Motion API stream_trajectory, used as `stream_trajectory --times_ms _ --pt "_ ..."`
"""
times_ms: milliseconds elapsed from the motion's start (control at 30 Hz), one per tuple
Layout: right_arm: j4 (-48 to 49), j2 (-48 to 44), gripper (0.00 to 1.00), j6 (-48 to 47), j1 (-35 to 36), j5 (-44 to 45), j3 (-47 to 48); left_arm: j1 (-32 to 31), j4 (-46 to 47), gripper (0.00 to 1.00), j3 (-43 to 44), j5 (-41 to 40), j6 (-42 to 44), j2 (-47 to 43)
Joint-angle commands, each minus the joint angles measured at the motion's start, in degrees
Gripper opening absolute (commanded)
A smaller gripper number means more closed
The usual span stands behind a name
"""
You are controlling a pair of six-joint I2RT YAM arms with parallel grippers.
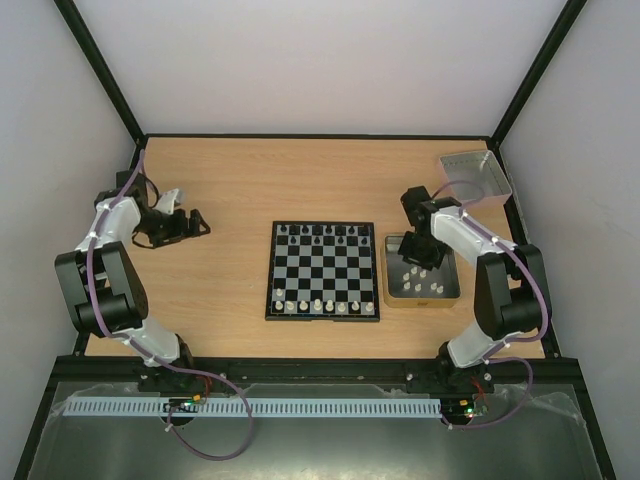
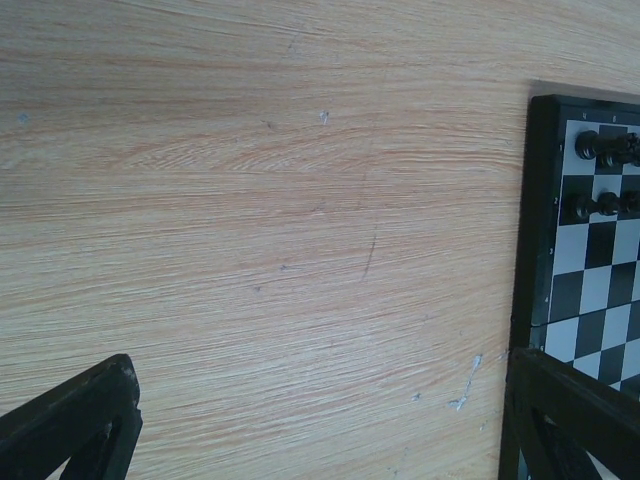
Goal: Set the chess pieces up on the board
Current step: Pick up the chess piece from the storage box.
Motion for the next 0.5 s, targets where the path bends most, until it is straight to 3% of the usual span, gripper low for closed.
stream_trajectory --times_ms 0,467 --pt "4.22 -1.38 0.28 -0.81 -1.29 -2.44 -2.19 -0.49 -0.92 0.99 0.10 0.43 0.04 0.39" --pt "6.63 1.23 0.24 -0.97 -2.43 -2.81 -3.26 -0.58 -0.73 0.99 0.02 -0.25 -0.13 0.60"
